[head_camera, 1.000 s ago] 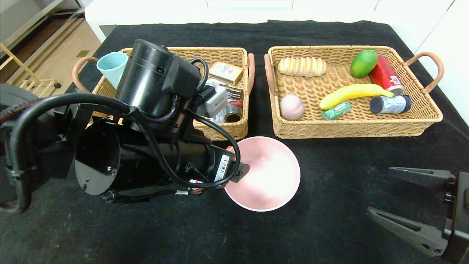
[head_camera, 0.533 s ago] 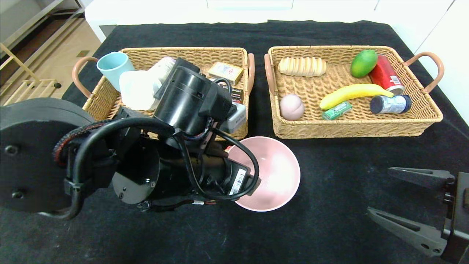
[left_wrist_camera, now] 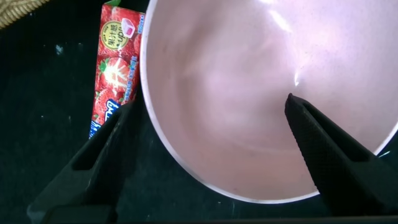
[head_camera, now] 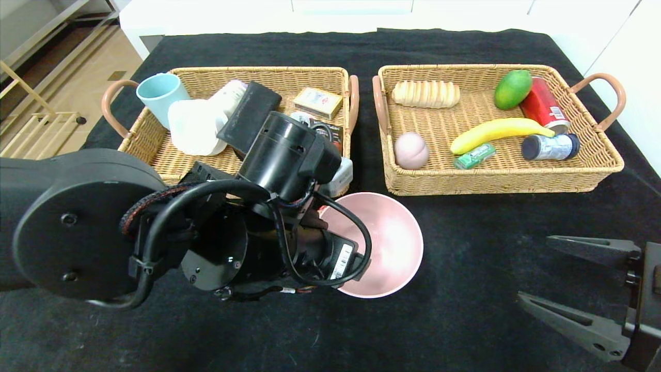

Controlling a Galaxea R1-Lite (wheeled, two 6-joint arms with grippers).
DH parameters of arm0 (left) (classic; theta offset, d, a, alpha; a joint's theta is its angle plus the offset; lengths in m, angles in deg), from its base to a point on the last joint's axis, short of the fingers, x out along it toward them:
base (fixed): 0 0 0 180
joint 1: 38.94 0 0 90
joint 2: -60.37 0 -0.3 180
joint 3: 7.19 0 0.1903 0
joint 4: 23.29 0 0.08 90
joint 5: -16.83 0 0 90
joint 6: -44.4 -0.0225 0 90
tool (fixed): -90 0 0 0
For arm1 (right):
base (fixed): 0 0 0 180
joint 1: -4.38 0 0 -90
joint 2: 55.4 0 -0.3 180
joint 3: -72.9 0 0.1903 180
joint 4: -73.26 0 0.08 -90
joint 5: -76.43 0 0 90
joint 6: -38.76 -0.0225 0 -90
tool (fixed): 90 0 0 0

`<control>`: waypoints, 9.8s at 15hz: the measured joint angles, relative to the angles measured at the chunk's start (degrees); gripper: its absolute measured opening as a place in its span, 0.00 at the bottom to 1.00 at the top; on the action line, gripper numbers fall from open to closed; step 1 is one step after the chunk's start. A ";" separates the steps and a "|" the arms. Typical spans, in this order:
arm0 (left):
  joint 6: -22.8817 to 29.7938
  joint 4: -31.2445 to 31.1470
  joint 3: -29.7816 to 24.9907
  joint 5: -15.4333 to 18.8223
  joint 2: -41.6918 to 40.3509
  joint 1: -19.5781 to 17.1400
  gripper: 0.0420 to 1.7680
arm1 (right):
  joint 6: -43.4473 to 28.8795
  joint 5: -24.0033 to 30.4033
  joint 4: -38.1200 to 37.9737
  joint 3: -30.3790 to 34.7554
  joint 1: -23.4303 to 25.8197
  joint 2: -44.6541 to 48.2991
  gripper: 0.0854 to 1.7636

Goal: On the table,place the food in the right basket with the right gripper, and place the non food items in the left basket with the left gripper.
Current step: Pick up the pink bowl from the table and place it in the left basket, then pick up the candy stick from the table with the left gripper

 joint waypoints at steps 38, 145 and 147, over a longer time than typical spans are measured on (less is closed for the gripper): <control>-0.05 1.11 -1.54 1.22 -0.49 -0.46 0.07 | -0.06 0.06 0.00 0.18 0.00 -0.46 0.97; -21.82 -2.07 0.65 2.43 3.45 -11.24 0.16 | 2.29 0.00 0.07 1.02 -0.04 -1.60 0.97; -21.80 -2.29 0.48 2.49 3.29 -11.24 0.16 | 2.29 0.00 0.09 1.02 -0.02 -1.60 0.97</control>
